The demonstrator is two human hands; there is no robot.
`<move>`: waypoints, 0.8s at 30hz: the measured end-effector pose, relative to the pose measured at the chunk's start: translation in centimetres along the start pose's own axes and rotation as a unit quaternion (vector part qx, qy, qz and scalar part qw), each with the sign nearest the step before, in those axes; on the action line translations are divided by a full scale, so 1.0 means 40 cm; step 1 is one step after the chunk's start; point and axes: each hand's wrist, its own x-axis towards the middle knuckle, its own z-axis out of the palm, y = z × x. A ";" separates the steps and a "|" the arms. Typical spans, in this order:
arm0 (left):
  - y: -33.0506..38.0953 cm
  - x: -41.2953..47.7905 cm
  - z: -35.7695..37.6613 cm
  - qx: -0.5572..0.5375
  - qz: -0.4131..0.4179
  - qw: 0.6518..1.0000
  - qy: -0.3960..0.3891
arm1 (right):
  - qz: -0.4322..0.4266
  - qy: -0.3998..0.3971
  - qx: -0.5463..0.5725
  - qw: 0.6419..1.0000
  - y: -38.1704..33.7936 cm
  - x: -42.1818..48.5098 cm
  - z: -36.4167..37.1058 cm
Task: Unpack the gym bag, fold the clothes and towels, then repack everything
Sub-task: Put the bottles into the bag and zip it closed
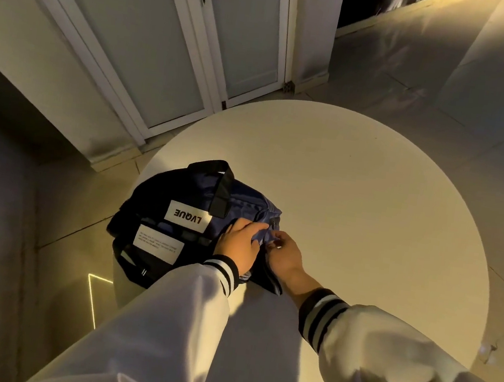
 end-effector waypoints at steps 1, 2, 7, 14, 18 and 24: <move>0.003 0.002 0.001 0.023 0.006 1.000 0.013 | 0.000 0.010 0.009 1.000 -0.006 0.009 -0.005; 0.007 0.005 0.003 0.043 0.015 0.999 0.029 | 0.000 0.016 0.017 1.000 -0.009 0.021 -0.011; 0.038 0.059 -0.001 0.128 0.026 0.991 -0.005 | 0.014 -0.001 0.041 0.999 -0.032 0.078 -0.024; 0.000 0.093 0.028 0.108 0.019 0.994 -0.002 | -0.002 -0.054 -0.008 0.999 -0.051 0.135 -0.002; -0.015 0.098 0.036 0.061 0.036 0.997 0.027 | 0.036 -0.034 -0.020 0.999 -0.063 0.156 -0.002; -0.030 0.092 0.036 0.055 0.046 0.997 0.021 | 0.062 -0.009 -0.020 0.998 -0.054 0.151 -0.005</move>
